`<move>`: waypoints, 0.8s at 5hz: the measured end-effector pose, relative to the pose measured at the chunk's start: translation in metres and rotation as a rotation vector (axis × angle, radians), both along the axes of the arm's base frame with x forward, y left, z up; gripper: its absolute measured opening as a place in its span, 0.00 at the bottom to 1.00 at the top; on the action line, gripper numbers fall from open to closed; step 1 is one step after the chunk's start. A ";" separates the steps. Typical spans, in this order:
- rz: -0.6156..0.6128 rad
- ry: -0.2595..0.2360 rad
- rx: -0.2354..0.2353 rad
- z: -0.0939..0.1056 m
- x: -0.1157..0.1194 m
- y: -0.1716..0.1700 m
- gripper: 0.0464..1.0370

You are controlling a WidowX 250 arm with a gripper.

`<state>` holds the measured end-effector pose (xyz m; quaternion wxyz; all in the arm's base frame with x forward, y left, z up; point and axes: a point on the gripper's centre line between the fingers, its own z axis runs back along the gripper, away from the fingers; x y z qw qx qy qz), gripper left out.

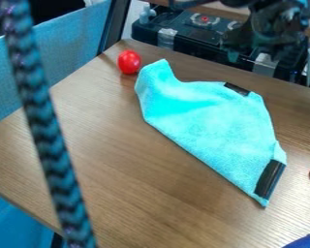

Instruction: Unfold the cloth from right to left

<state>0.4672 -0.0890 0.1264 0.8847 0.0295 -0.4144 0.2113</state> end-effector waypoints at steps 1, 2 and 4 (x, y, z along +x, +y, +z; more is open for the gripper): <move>-0.004 -0.051 -0.005 -0.006 0.009 -0.002 0.96; -0.009 -0.065 0.019 -0.020 0.017 -0.002 0.96; 0.042 -0.050 0.047 -0.041 0.036 -0.002 0.96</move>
